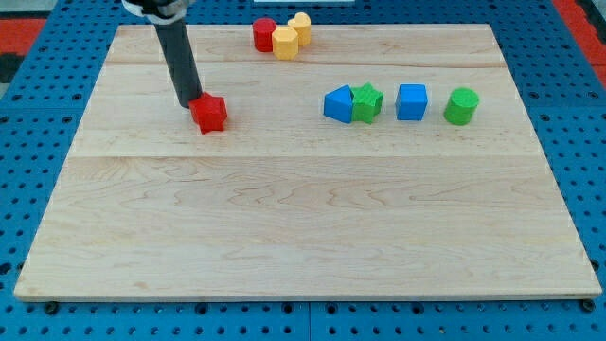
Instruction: Push the red star vertically to the green circle
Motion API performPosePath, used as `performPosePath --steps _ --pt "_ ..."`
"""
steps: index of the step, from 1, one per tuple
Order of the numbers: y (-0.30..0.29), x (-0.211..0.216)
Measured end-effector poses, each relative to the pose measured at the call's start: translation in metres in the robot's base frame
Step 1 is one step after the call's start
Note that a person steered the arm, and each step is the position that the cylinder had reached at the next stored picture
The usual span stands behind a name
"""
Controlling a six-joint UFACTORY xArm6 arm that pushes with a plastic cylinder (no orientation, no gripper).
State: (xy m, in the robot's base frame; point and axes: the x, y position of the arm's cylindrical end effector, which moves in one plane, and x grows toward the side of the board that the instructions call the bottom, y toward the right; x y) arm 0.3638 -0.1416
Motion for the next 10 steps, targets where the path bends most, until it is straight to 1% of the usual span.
performPosePath --steps 2,3,5,7,9,10 --pt "0.032 0.056" --pt "0.070 0.066" --pt "0.140 0.105" --pt "0.221 0.110" --pt "0.289 0.110" --pt "0.313 0.110"
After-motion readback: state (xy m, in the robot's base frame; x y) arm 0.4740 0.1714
